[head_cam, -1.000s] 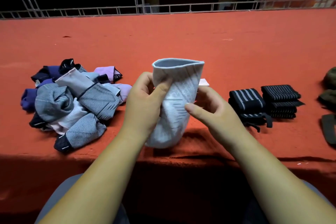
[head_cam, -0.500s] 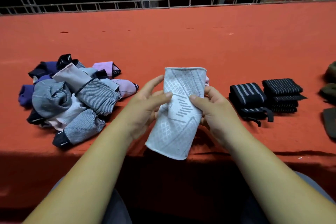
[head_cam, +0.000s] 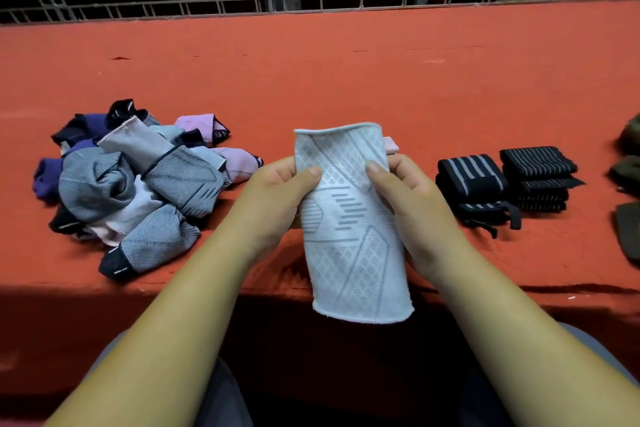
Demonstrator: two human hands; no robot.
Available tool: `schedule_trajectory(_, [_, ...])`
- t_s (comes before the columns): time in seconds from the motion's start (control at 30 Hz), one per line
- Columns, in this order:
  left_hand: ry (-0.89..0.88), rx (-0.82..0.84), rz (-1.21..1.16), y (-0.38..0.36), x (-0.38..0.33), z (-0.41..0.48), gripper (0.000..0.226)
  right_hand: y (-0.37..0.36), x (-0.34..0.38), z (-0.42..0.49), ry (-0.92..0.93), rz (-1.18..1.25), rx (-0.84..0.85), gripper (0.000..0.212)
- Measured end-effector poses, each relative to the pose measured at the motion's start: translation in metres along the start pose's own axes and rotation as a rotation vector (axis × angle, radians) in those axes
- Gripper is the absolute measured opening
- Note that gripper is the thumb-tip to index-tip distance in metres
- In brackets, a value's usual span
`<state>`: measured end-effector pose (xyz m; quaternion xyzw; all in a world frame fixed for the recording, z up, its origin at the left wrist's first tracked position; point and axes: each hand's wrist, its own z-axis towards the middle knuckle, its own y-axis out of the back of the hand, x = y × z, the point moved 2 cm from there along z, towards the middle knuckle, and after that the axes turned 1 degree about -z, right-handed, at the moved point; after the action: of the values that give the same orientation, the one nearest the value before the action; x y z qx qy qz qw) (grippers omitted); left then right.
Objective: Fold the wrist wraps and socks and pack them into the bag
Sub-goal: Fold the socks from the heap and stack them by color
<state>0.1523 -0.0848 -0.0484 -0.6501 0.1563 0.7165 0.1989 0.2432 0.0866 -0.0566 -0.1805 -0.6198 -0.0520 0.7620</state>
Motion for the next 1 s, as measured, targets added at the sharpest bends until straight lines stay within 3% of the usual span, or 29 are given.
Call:
schedule_trajectory(0.1, [0.009,0.031,-0.031,0.003,0.002,0.0,0.022,0.007,-0.002,0.002,-0.032,-0.097,-0.052,0.019])
schedule_trajectory(0.27, [0.015,0.071,-0.244,0.001,-0.001,0.0,0.028,0.005,0.001,0.002,0.088,-0.094,-0.061,0.011])
schedule_trajectory(0.43, [0.103,-0.016,-0.161,0.002,0.015,0.005,0.024,0.008,-0.01,0.006,-0.029,-0.261,-0.044,0.012])
schedule_trajectory(0.6, [0.128,0.1,-0.057,0.01,0.017,0.003,0.035,0.017,-0.012,0.009,-0.049,-0.251,-0.076,0.012])
schedule_trajectory(0.8, [0.193,0.051,0.001,0.013,0.037,0.01,0.028,0.026,-0.025,0.018,-0.063,-0.442,-0.042,0.009])
schedule_trajectory(1.0, [0.262,-0.005,-0.083,0.015,0.038,0.015,0.029,0.027,-0.024,0.018,-0.159,-0.33,0.038,0.028])
